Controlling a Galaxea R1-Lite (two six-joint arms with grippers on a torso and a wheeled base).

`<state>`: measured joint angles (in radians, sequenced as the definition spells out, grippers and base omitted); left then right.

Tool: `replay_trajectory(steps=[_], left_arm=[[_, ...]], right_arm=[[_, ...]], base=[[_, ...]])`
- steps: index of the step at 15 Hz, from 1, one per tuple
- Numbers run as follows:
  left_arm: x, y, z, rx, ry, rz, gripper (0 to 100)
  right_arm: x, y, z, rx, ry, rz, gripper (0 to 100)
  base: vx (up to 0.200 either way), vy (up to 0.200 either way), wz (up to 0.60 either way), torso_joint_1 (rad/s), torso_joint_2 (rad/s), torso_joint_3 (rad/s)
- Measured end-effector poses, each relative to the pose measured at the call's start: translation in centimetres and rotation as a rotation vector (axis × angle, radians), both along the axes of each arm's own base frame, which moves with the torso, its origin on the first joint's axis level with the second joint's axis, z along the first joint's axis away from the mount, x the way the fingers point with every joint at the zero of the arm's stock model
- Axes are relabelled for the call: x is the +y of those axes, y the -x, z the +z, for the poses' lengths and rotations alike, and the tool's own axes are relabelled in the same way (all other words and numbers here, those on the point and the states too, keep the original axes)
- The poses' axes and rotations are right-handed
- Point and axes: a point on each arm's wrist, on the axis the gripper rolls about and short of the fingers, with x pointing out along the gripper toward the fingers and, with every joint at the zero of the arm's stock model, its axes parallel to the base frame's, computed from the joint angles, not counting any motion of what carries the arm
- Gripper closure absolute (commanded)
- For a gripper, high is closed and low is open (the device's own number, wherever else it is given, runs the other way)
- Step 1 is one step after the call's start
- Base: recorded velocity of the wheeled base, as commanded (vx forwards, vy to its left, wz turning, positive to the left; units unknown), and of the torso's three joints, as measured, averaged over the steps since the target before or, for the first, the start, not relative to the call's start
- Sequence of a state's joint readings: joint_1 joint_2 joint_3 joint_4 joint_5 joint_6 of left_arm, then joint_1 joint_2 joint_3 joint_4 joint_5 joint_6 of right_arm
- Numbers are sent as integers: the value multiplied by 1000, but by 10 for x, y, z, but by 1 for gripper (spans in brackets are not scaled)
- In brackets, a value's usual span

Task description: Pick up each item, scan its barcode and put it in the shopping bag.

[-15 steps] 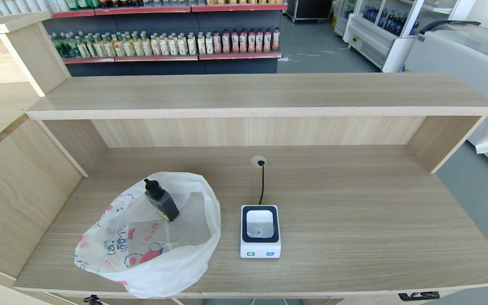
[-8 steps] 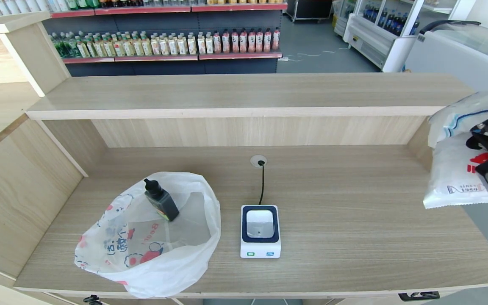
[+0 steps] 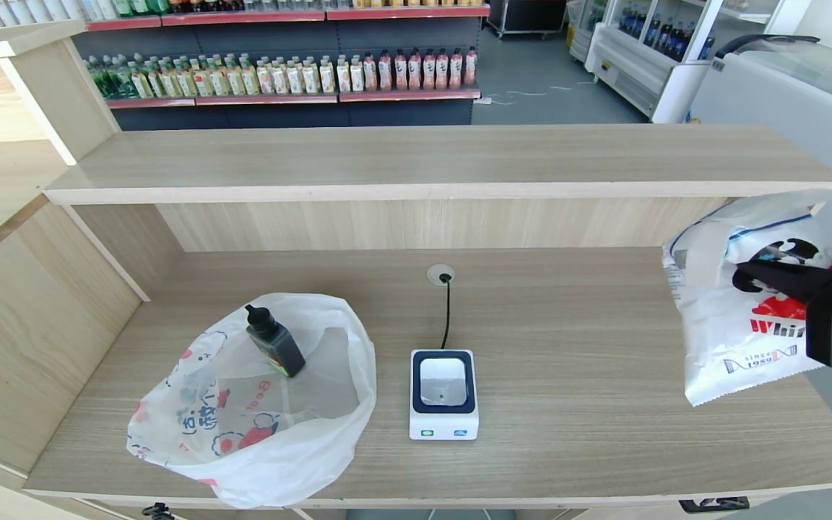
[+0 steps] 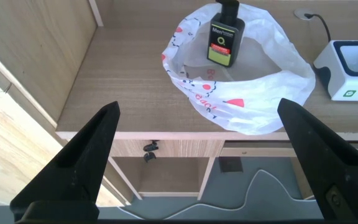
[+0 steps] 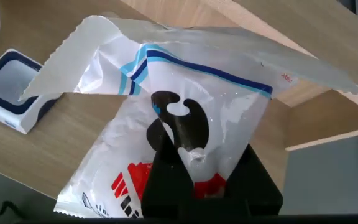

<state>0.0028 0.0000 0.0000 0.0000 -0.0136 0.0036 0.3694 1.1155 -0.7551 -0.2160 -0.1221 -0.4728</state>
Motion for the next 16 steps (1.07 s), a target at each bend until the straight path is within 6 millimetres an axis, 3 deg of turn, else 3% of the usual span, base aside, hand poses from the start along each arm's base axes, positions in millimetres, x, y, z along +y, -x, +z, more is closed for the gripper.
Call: replay_trajectory(steps=[9,16], left_arm=[[0,0,0,0,0,0,0],[0,0,0,0,0,-1,0]], right_arm=[[-8,-3,-18,183,-132,116,100],[-5,4,-20,208,-213,193,100]], base=[[0,0,0,0,0,0],[0,0,514,5,2,2]])
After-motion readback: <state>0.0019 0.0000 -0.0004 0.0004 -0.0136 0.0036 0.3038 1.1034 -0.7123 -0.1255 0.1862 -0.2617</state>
